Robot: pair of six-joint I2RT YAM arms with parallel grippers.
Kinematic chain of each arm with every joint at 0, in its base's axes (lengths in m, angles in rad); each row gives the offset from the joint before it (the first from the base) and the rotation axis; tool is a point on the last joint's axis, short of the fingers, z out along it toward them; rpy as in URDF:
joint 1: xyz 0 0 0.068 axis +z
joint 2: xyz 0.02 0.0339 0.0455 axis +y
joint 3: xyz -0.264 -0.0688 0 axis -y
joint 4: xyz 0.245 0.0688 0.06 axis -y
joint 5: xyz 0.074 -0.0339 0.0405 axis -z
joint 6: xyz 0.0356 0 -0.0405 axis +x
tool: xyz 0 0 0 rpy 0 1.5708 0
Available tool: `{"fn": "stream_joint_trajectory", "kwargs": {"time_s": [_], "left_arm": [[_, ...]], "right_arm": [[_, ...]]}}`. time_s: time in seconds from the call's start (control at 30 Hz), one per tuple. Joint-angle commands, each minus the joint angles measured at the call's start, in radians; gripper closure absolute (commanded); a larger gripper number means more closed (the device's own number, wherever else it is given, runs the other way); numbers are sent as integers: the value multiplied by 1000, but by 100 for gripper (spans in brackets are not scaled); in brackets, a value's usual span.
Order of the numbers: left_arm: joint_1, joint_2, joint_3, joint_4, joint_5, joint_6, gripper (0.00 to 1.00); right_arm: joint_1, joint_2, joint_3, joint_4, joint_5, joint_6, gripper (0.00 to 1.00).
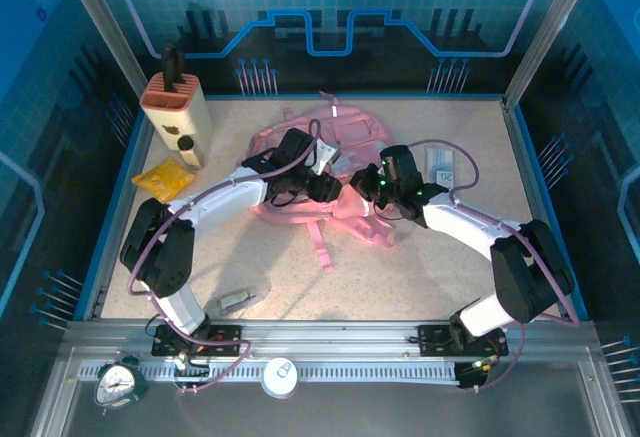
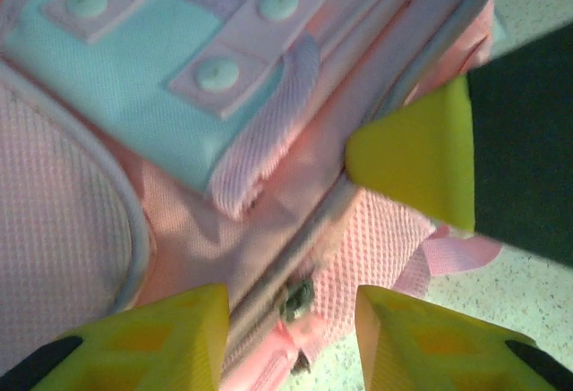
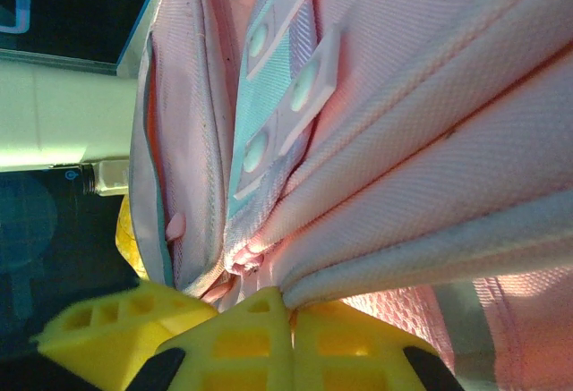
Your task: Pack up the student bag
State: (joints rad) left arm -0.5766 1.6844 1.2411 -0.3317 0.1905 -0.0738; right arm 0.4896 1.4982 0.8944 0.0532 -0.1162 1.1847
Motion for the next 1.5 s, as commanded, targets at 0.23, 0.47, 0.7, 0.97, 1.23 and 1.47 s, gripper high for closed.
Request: {"fn": "stream_joint_trajectory", "kwargs": {"time_s": [0.23,0.47,0.7,0.97,1.23,1.47], "left_arm": [[-184,-116,-54,-23,-348,-290,58],[-207,-62,-22,-90,-485,-453,58],[-203,-2,6,-37,-454,-430,55],[-197,104,97,-82,-515,-472,56],[-198,134,123,-65,-601,-483,69],[-198,92,99,-81,-608,-460,88]], "right_arm": [[-4,-13,59,61,-22,-22,100],[-6,-7,58,71,-39,-3,100],[-7,2,55,85,-48,5,100],[-6,0,48,87,-46,5,100],[-9,-1,50,83,-47,-2,100],[-22,-9,35,88,-51,-5,100]]}}
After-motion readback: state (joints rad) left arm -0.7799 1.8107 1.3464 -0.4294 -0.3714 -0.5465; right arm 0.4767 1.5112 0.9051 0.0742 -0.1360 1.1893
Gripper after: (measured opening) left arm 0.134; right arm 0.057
